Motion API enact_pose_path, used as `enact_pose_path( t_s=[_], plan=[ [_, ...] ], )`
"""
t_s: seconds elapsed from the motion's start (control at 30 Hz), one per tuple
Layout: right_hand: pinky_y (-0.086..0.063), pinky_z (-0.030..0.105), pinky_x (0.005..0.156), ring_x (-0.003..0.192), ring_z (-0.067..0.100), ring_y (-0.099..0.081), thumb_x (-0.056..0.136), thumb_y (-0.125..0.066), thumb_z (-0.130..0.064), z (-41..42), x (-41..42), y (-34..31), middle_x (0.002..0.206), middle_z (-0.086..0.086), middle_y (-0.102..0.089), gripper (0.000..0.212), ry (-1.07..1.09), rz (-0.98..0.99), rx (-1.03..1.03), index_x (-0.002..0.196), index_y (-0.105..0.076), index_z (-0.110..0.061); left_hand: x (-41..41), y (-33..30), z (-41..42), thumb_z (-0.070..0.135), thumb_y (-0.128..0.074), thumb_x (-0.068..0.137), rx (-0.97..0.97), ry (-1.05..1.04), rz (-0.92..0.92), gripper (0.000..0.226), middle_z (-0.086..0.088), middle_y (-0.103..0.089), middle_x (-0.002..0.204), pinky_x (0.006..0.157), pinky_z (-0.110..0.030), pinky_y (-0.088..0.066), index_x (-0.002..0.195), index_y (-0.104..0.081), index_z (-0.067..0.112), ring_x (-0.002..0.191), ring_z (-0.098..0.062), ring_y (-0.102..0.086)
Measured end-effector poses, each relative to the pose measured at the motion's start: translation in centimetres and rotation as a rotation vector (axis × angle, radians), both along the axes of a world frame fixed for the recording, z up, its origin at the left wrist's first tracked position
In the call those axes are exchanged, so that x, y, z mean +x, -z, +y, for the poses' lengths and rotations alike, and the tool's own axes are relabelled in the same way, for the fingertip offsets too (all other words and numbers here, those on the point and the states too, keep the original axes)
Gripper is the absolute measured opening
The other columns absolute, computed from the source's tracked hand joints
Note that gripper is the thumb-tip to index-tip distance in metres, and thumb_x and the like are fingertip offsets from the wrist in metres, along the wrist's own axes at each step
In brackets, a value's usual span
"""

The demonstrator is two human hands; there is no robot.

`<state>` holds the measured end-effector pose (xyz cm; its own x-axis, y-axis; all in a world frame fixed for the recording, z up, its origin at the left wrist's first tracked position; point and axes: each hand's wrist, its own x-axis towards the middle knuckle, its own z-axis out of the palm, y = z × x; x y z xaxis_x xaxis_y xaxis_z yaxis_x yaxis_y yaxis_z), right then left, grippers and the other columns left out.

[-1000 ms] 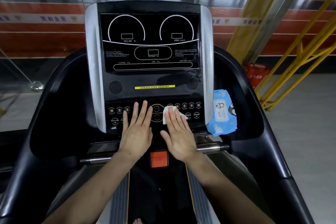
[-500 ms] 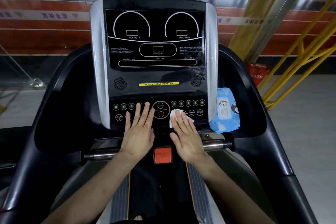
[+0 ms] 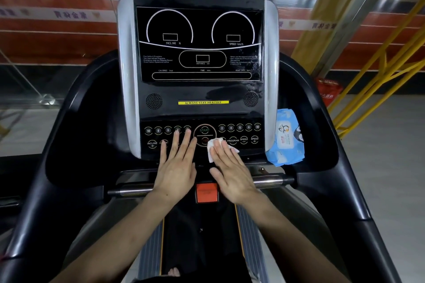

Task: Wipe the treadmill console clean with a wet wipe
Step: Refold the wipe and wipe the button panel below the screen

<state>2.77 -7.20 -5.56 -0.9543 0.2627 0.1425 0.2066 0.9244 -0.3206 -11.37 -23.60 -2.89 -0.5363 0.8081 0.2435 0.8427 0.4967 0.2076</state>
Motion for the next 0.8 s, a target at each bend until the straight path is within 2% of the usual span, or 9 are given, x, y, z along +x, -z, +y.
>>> enact_pose_path(
  t_s=[0.1, 0.27, 0.47, 0.57, 0.67, 0.73, 0.8],
  plan=[
    [-0.006, 0.046, 0.131, 0.159, 0.011, 0.015, 0.109, -0.008, -0.056, 2.8, 3.0, 0.1, 0.173, -0.007, 0.013, 0.065, 0.127, -0.017, 0.022, 0.166, 0.002, -0.026, 0.2, 0.0, -0.3, 0.022, -0.055, 0.098, 0.0, -0.001, 0.017, 0.076, -0.004, 0.001, 0.175, 0.127, -0.062, -0.009, 0.164, -0.018, 0.013, 0.16, -0.028, 0.01],
    [-0.006, 0.053, 0.13, 0.16, 0.018, 0.014, 0.109, -0.007, -0.053, 2.9, 3.3, 0.6, 0.174, 0.001, 0.013, 0.067, 0.322, 0.072, -0.119, 0.166, 0.0, -0.019, -0.4, 0.1, -1.2, 0.022, -0.055, 0.098, -0.004, -0.048, 0.009, 0.075, -0.005, 0.0, 0.175, 0.127, -0.062, -0.011, 0.164, -0.02, 0.014, 0.16, -0.03, 0.009],
    [0.005, 0.043, 0.131, 0.158, 0.014, 0.022, 0.109, -0.015, -0.052, -2.1, -2.9, -1.5, 0.172, -0.005, 0.02, 0.067, 0.018, -0.013, -0.02, 0.165, 0.009, -0.022, -0.6, 0.1, -1.5, 0.022, -0.057, 0.098, 0.023, -0.06, -0.007, 0.074, -0.006, -0.004, 0.175, 0.127, -0.062, -0.011, 0.163, -0.023, 0.013, 0.161, -0.029, 0.007],
    [-0.002, 0.044, 0.131, 0.159, 0.013, 0.019, 0.11, -0.015, -0.054, 0.0, -1.6, -1.1, 0.173, -0.004, 0.017, 0.068, 0.063, -0.017, 0.074, 0.165, 0.007, -0.023, -0.9, 0.0, -1.8, 0.023, -0.054, 0.1, 0.024, -0.061, 0.003, 0.072, -0.006, -0.002, 0.175, 0.128, -0.061, -0.01, 0.164, -0.021, 0.013, 0.161, -0.029, 0.008],
    [-0.005, 0.049, 0.131, 0.16, 0.017, 0.015, 0.111, -0.016, -0.05, 1.7, 0.1, -0.8, 0.174, 0.0, 0.016, 0.067, 0.232, 0.044, 0.015, 0.166, 0.005, -0.018, -1.4, 0.0, -2.3, 0.023, -0.054, 0.1, 0.026, -0.077, 0.006, 0.073, -0.007, -0.001, 0.175, 0.128, -0.06, -0.011, 0.164, -0.02, 0.014, 0.16, -0.029, 0.009],
    [-0.002, 0.051, 0.131, 0.16, 0.02, 0.017, 0.11, -0.016, -0.05, 0.4, -1.0, -1.0, 0.173, 0.001, 0.019, 0.069, 0.292, 0.067, -0.037, 0.165, 0.006, -0.016, -1.7, 0.0, -2.8, 0.023, -0.054, 0.1, 0.025, -0.094, 0.003, 0.073, -0.007, -0.002, 0.174, 0.128, -0.06, -0.011, 0.164, -0.02, 0.014, 0.16, -0.029, 0.009],
    [0.002, 0.049, 0.13, 0.159, 0.021, 0.021, 0.111, -0.022, -0.048, -2.1, -3.5, -1.5, 0.173, 0.001, 0.02, 0.07, 0.222, 0.044, -0.031, 0.165, 0.01, -0.018, -2.1, 0.1, -3.3, 0.023, -0.054, 0.1, 0.032, -0.105, -0.002, 0.072, -0.006, -0.003, 0.174, 0.128, -0.06, -0.01, 0.164, -0.022, 0.013, 0.161, -0.029, 0.007]
  ],
)
